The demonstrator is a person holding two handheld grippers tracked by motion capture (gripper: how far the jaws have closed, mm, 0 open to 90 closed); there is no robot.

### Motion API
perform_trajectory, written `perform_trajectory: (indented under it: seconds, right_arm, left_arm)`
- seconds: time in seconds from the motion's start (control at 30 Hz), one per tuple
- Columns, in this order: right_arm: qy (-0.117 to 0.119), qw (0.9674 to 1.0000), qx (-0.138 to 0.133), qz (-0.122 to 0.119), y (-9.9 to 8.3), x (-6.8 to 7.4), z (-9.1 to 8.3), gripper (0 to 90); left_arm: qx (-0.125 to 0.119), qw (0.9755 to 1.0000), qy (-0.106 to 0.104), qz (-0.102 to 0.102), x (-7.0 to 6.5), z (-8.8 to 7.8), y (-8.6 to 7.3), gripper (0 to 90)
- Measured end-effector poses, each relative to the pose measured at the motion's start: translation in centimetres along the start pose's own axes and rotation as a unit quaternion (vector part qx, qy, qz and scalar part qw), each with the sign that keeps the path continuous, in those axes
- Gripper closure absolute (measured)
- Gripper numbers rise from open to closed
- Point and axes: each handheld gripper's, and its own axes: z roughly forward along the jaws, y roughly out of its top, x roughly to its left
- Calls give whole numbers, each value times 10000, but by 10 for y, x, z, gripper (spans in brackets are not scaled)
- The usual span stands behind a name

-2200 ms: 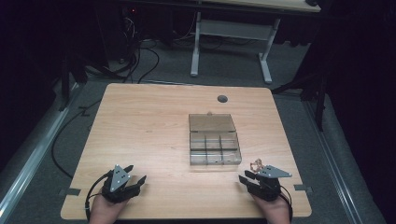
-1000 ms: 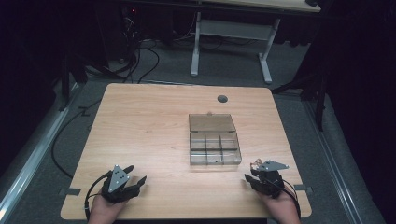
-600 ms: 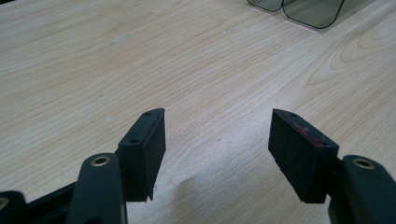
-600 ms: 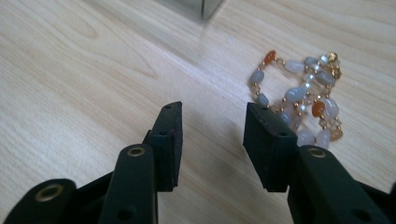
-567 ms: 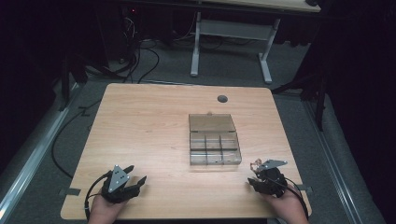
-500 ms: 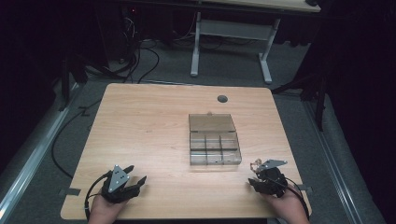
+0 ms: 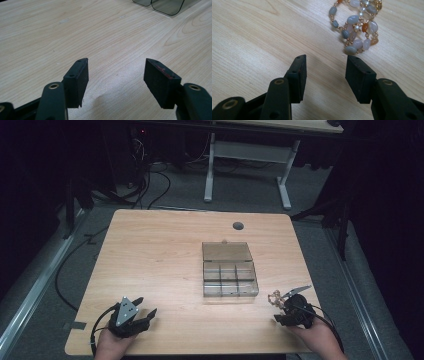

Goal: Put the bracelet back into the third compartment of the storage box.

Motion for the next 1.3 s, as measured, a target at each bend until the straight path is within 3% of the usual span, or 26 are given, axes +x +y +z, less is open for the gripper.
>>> perform_trajectory:
  seconds: [0.23, 0.37, 0.83, 1.0, 1.3]
  right_arm:
    - [1, 9996, 284, -40, 6, -7, -1, 512]
    - [1, 9995, 301, -44, 9, -9, -1, 510]
    - [13, 9980, 447, 437, 48, -38, 4, 564]
    - [7, 9976, 527, 440, 53, -41, 9, 596]
    - [127, 9956, 714, 591, 60, -42, 17, 517]
  left_arm:
    - [-5, 10000, -2, -15, 0, 0, 0, 371]
    - [-10, 10000, -1, -17, 1, 0, 0, 371]
    - [0, 10000, -10, 24, 0, 0, 0, 372]
    - [-7, 10000, -1, -8, 0, 0, 0, 371]
    - [-2, 10000, 4, -13, 0, 0, 0, 371]
